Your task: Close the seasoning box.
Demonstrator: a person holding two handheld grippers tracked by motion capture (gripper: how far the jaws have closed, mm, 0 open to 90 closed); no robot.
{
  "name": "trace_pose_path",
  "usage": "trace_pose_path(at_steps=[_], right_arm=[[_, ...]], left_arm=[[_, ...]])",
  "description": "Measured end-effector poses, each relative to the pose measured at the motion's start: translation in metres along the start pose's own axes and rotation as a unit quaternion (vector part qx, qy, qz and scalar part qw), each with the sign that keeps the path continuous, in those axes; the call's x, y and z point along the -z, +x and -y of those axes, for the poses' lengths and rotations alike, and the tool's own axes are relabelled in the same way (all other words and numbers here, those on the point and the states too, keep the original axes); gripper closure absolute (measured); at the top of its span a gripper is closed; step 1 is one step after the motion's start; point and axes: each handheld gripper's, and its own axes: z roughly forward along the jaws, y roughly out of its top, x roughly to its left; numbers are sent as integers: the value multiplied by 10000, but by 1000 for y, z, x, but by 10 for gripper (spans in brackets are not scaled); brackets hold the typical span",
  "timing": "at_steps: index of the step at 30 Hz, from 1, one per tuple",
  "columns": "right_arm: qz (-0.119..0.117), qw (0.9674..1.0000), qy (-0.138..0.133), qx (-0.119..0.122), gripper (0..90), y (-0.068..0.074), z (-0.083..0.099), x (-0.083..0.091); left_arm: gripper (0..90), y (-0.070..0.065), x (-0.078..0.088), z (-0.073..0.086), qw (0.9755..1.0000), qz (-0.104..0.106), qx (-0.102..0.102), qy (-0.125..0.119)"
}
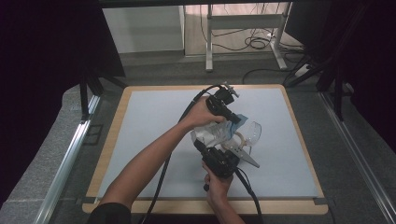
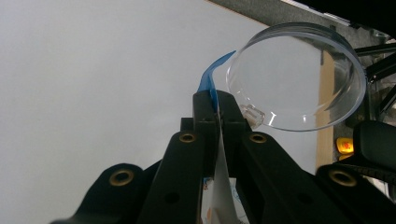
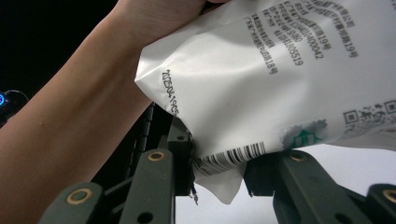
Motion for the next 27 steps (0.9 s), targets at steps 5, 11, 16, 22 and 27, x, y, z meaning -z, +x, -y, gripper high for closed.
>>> trace_pose_path(at_steps=[5, 11, 16, 22, 27], right_arm=[[-8, 10000, -5, 2, 688, 1, 0, -1], [-8, 10000, 0, 13, 690, 0, -1, 0], [-6, 10000, -8, 20, 692, -1, -2, 0], [-1, 10000, -4, 15, 694, -2, -2, 0], [-7, 10000, -7, 5, 695, -2, -3, -1]], left_arm=[[892, 0, 1, 0, 10000, -9, -22, 14], [891, 0, -1, 0, 10000, 0, -4, 17], [891, 0, -3, -1, 10000, 9, -16, 31], [891, 1, -4, -2, 10000, 11, -24, 50], [891, 1, -4, -2, 10000, 10, -20, 47]])
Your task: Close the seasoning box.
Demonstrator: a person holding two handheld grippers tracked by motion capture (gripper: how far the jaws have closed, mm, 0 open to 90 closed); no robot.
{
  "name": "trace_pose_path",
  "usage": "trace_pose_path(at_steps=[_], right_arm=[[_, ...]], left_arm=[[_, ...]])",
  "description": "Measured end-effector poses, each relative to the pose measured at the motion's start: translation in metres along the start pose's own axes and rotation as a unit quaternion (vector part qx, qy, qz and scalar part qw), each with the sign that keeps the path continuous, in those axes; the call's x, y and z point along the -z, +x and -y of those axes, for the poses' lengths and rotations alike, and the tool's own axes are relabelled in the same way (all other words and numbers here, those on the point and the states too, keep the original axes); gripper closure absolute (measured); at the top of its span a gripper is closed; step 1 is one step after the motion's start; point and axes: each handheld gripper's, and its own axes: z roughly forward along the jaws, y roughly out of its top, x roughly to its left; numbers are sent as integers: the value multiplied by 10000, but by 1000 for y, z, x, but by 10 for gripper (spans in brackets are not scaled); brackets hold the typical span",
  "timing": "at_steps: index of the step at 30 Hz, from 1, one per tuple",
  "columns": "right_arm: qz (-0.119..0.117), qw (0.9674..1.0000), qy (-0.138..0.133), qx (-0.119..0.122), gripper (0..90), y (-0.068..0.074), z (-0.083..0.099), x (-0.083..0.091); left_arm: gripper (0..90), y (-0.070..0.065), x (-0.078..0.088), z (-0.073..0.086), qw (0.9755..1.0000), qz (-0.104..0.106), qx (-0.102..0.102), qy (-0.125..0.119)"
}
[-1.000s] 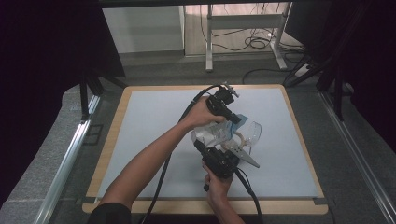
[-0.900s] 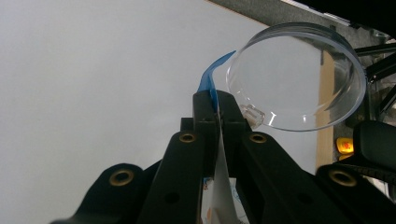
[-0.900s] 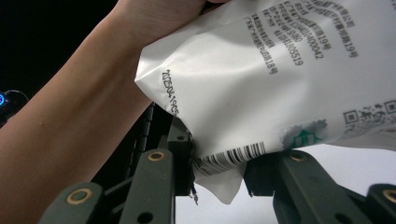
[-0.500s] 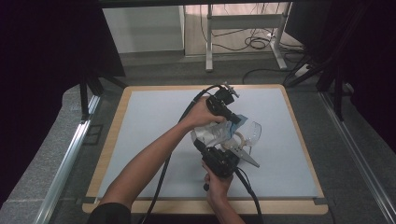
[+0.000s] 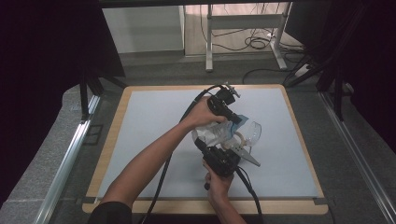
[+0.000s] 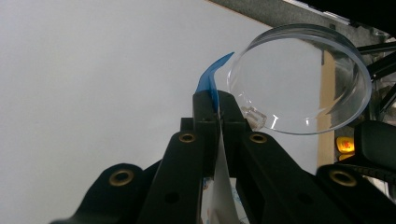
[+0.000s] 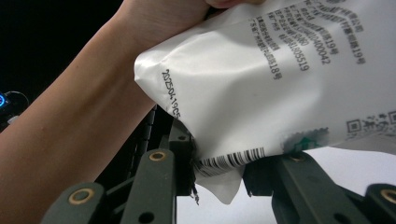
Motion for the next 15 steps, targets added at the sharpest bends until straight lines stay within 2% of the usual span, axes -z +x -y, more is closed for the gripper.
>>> trace_pose_path(at_steps=[15], right_arm=[[-12, 10000, -16, 17, 700, 1, -1, -2]], left_arm=[[890, 0, 1, 0, 10000, 3, -7, -7]])
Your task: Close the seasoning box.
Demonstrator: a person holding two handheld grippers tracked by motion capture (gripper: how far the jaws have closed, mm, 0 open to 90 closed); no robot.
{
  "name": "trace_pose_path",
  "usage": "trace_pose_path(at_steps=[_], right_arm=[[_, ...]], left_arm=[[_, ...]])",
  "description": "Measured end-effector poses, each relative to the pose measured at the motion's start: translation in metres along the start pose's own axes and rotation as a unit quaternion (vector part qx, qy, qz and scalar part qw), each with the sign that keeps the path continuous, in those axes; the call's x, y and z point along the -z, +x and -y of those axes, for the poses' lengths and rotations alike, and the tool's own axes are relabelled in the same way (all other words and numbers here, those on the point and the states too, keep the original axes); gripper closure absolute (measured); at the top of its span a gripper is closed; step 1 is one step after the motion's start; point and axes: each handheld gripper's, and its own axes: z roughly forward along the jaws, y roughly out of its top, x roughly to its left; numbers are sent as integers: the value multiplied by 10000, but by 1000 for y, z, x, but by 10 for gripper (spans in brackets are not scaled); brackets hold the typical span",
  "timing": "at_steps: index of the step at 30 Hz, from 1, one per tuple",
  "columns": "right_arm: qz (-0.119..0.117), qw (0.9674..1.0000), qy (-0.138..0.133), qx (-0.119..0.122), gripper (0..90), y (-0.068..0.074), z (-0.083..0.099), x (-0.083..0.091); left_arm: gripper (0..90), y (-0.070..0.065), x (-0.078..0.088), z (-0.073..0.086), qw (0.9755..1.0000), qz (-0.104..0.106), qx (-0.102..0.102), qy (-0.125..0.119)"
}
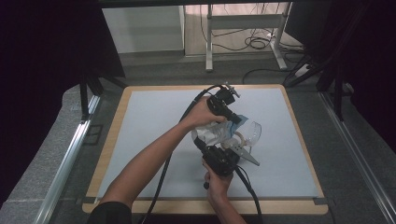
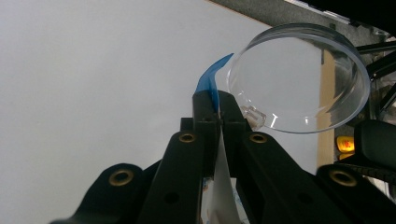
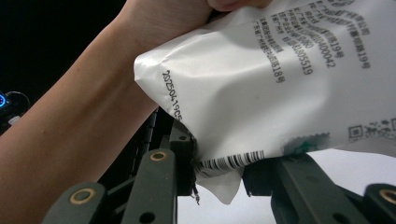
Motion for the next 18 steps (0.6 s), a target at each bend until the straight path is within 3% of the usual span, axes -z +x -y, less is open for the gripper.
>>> trace_pose_path(at_steps=[18], right_arm=[[-28, 10000, -14, 21, 701, 1, -1, 0]], left_arm=[[890, -1, 1, -1, 10000, -28, -25, 11]])
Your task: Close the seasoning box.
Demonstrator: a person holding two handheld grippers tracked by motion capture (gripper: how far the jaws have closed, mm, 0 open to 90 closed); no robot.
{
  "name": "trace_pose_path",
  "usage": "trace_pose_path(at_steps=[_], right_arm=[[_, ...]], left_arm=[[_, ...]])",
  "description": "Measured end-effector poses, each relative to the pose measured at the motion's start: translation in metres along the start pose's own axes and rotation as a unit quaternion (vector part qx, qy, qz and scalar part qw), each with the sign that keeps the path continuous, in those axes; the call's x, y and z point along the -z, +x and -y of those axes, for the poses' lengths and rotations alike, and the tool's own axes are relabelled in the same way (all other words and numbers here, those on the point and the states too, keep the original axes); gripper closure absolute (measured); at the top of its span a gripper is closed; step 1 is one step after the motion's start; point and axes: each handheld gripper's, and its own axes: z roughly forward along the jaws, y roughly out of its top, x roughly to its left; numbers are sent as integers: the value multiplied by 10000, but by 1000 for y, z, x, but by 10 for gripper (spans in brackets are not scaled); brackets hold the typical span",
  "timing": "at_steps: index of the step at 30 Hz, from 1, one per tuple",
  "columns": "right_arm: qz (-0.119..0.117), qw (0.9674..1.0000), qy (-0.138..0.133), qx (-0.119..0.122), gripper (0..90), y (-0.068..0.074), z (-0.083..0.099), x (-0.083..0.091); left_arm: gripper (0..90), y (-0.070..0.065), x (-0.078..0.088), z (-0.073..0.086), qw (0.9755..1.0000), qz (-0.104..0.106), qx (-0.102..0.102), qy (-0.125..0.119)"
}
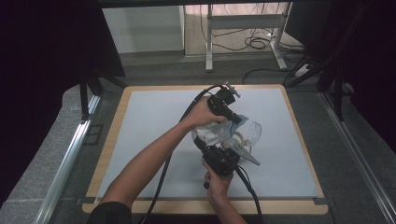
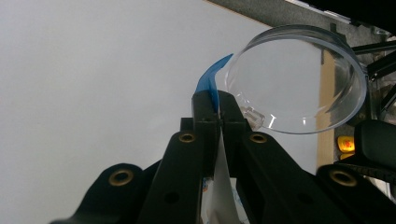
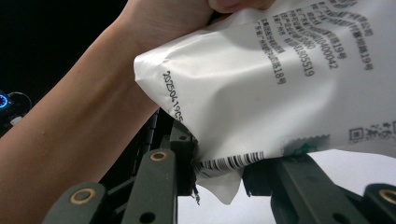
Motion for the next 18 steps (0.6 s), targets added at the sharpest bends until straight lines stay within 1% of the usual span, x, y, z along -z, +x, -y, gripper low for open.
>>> trace_pose_path(at_steps=[18], right_arm=[[-2, 10000, -32, -22, 704, 0, 0, -1]], left_arm=[[890, 0, 0, 0, 10000, -15, -7, 14]])
